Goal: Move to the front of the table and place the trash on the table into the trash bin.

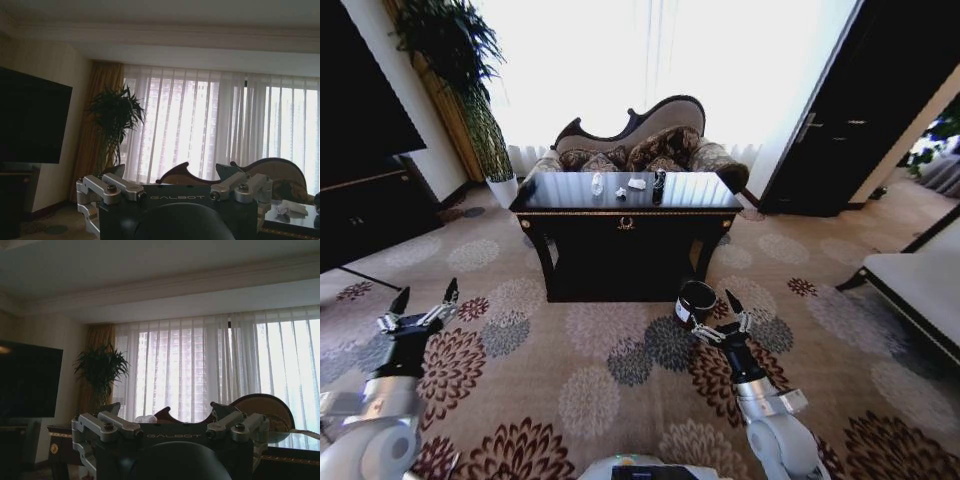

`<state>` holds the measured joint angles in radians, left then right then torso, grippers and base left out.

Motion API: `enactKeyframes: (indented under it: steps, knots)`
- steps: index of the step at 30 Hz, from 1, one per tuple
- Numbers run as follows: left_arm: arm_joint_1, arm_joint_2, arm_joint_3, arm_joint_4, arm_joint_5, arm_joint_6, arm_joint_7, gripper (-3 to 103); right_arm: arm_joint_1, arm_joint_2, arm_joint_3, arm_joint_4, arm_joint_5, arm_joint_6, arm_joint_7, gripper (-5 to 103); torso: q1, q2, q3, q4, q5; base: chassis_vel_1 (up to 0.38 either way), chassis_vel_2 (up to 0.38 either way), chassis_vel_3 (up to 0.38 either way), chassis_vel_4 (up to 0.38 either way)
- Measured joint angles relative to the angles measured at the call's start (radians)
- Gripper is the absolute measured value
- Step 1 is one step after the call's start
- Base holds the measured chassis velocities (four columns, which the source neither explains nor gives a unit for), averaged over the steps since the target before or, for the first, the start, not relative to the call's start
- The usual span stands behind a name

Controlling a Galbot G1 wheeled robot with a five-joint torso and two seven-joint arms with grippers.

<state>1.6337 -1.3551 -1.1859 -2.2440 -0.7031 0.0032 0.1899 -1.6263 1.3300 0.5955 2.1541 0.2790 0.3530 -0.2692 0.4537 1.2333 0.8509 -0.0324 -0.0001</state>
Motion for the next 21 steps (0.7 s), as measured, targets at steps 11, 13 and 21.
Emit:
enactKeyframes:
  steps: [11,13,21]
  knots:
    - [0.001,0.003,-0.019,0.0,-0.015,0.001,0.004,100,0.009,-0.042,0.023,-0.02,0.016,-0.001,0.007,100,0.001,-0.001,0.0,-0.0001,-0.0002,-0.283,0.276,0.274,-0.278]
    - [0.0,0.0,-0.015,-0.001,-0.014,0.001,0.005,100,0.009,-0.039,0.027,-0.007,0.059,-0.013,0.017,100,0.0,0.0,0.0,-0.0001,-0.0001,-0.246,0.224,0.23,-0.232]
    - [0.003,0.003,-0.022,-0.003,-0.019,0.001,0.008,100,0.02,-0.045,0.068,-0.015,0.109,-0.022,0.019,100,0.0,0.0,0.0,0.0001,0.0,-0.232,0.223,0.228,-0.23]
